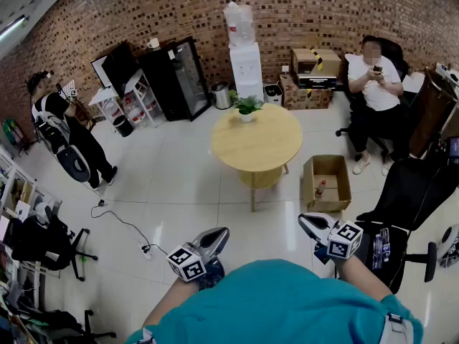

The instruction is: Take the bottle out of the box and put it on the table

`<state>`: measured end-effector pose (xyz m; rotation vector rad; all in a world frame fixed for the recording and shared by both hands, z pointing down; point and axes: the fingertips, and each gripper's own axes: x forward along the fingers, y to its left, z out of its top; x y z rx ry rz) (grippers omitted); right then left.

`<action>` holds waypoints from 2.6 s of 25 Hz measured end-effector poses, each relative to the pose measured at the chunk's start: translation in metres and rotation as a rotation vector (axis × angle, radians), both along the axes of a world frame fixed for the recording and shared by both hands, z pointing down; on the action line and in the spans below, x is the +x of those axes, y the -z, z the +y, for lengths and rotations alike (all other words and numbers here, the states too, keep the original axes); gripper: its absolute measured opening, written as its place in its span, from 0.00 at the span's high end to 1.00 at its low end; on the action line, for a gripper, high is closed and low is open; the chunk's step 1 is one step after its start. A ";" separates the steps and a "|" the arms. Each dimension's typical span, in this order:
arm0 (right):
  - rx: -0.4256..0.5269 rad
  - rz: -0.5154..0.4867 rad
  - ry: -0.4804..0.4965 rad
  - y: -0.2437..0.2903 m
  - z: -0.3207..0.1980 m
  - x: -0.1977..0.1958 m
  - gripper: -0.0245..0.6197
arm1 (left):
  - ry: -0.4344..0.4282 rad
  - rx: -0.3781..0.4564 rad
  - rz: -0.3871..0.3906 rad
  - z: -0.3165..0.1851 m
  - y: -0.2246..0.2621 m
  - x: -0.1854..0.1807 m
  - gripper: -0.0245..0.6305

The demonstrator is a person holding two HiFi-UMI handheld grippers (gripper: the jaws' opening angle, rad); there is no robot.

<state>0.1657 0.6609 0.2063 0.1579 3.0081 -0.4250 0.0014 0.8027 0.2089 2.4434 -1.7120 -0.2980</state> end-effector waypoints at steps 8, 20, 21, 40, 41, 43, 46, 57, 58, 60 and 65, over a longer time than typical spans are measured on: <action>-0.010 -0.009 -0.004 -0.010 -0.038 0.033 0.96 | -0.001 -0.010 0.004 -0.043 -0.001 0.030 0.96; 0.001 -0.020 0.044 -0.033 -0.124 0.103 0.96 | 0.065 -0.029 0.002 -0.116 -0.017 0.101 0.96; 0.004 -0.018 0.050 -0.034 -0.129 0.104 0.96 | 0.070 -0.032 0.007 -0.120 -0.018 0.104 0.96; 0.018 0.067 -0.007 0.014 -0.183 -0.157 0.96 | -0.048 -0.022 0.057 -0.195 0.006 -0.154 0.96; 0.019 0.065 -0.021 0.021 -0.184 -0.178 0.96 | -0.062 -0.021 0.051 -0.196 0.012 -0.175 0.96; 0.017 0.063 -0.049 0.035 -0.194 -0.219 0.96 | -0.091 -0.023 0.041 -0.209 0.022 -0.216 0.96; 0.032 0.070 -0.058 0.050 -0.211 -0.276 0.96 | -0.120 -0.029 0.032 -0.237 0.035 -0.267 0.96; 0.108 0.087 -0.030 0.043 -0.340 -0.351 0.96 | -0.076 -0.052 0.011 -0.360 0.021 -0.318 0.96; 0.111 0.077 -0.020 0.040 -0.359 -0.350 0.96 | -0.063 -0.059 -0.006 -0.378 0.017 -0.316 0.96; 0.111 0.060 0.005 0.030 -0.396 -0.345 0.96 | -0.037 -0.080 -0.029 -0.416 0.006 -0.305 0.96; 0.146 0.063 0.046 0.002 -0.496 -0.310 0.96 | -0.033 -0.116 -0.037 -0.534 -0.024 -0.253 0.96</action>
